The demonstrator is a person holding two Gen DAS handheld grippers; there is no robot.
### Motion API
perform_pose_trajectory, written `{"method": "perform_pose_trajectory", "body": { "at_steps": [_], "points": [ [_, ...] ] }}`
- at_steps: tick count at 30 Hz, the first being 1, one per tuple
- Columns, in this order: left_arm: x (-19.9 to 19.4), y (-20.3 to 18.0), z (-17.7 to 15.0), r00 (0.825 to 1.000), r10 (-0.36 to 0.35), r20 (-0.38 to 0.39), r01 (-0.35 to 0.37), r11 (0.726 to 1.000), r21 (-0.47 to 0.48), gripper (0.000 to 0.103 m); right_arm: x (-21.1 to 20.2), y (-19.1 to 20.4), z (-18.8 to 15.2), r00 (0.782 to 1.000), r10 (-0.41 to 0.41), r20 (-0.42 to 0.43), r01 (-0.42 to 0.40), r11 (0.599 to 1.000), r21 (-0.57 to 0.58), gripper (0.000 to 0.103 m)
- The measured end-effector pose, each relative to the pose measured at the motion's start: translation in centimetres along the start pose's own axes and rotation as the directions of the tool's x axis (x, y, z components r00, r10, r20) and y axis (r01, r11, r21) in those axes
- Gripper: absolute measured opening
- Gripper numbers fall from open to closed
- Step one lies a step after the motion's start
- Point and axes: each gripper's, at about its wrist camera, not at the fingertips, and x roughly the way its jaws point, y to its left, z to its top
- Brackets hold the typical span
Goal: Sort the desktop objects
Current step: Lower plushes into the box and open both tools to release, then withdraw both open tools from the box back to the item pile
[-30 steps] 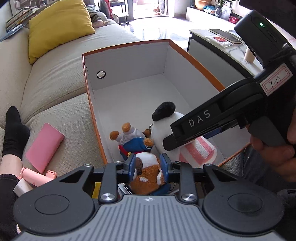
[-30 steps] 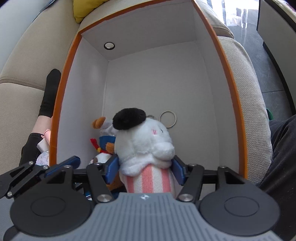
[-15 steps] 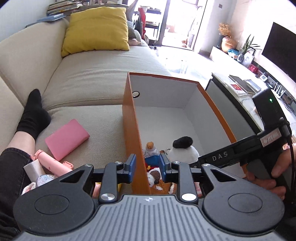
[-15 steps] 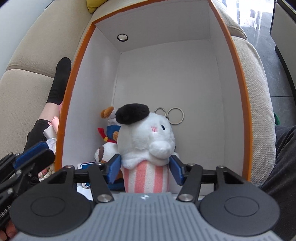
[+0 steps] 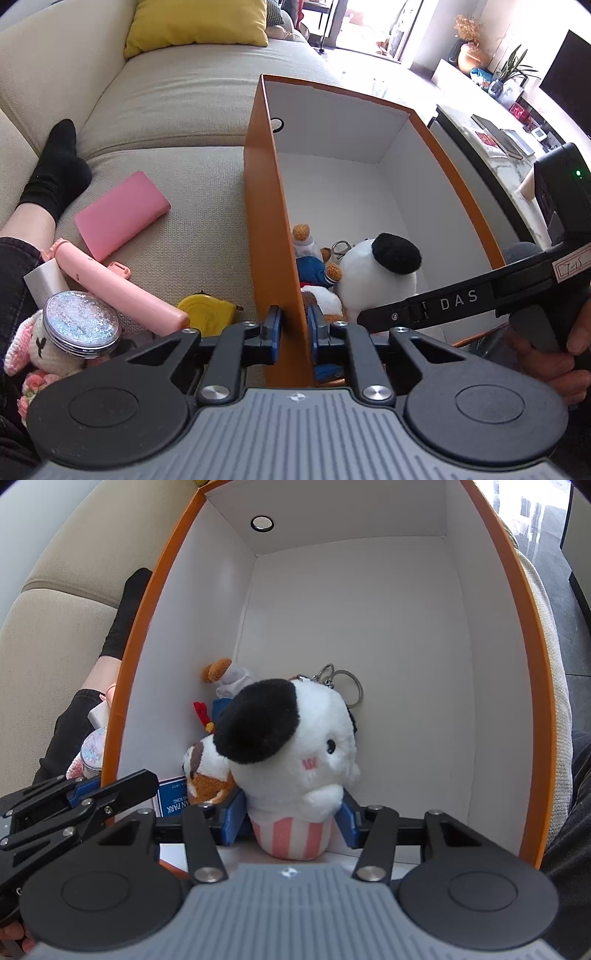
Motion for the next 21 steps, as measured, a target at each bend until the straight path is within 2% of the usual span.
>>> {"method": "perform_pose_trajectory", "body": {
  "at_steps": [6,10,17,19,21],
  "points": [
    [-1.4,-0.7,-2.2,0.999,-0.004,-0.033,0.004,1.000,0.000,0.017,-0.1,0.5,-1.9,0.998,-0.012,-0.062,0.011,1.000,-0.021,0.054],
    [-1.6,-1.0,-3.3,1.000,0.000,-0.020,0.000,1.000,0.004,0.018,0.0,0.7,-2.4,0.998,-0.037,-0.059,0.035,0.999,-0.037,0.055],
    [-3.7,-0.1,-3.5,0.998,-0.055,0.026,0.056,0.998,-0.013,0.019,-1.0,1.2,-2.6,0.997,-0.067,-0.023,0.065,0.995,-0.074,0.064],
    [-4.8,0.4,-3.8,0.997,-0.069,0.039,0.070,0.997,-0.025,0.026,-1.2,1.1,-2.8,0.997,-0.066,-0.024,0.064,0.995,-0.077,0.064],
    [-5.9,1.2,-4.2,0.995,-0.081,0.052,0.084,0.995,-0.045,0.028,-1.6,1.2,-3.1,0.996,-0.087,-0.020,0.085,0.992,-0.093,0.066]
  ]
}}
